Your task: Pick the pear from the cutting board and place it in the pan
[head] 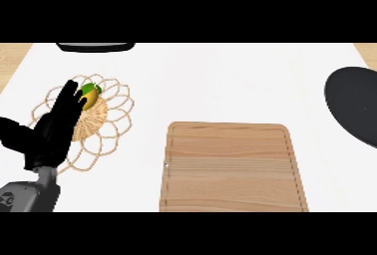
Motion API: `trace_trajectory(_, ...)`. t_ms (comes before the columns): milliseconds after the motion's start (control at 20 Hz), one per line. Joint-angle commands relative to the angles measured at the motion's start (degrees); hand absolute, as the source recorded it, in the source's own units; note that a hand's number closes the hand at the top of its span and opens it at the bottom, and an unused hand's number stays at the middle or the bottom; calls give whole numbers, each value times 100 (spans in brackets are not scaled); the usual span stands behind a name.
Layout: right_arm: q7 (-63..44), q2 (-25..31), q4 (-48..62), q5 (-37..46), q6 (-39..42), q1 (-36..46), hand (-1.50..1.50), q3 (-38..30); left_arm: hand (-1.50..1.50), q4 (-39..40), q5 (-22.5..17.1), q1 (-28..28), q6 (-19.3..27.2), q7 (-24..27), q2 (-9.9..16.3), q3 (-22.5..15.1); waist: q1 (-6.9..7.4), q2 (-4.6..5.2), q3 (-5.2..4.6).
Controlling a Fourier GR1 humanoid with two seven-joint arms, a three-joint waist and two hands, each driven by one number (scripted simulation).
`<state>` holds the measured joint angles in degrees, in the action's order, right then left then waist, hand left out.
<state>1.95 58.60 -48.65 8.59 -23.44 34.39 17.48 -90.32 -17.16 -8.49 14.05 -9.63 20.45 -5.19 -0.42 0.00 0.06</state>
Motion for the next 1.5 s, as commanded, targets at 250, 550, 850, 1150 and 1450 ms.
trace_trajectory(250, 2204, -787, 2383, 126, 200, 433, 150, -619, 0, -35, -11, -98, -329, -31, -31, 71, 244, 65, 8)
trace_trajectory(550, 1902, -1333, 3513, 442, -34, 751, 150, -590, 0, -140, 70, -28, -285, 24, -143, 47, 353, 90, 14)
trace_trajectory(850, 2131, -1113, 4120, 124, 972, 842, -150, -959, 0, 359, 4, -327, -447, 99, -156, 195, 307, 135, 23)
trace_trajectory(1150, 3142, -1017, 4139, -458, 1176, 654, -150, -1622, 0, -276, 196, 22, -262, -144, -161, 27, 283, 78, 33)
trace_trajectory(1450, 3551, -713, 4255, -1433, 2211, 577, -150, -2599, 0, 161, 218, -289, -249, -46, -222, 167, 117, 82, 29)
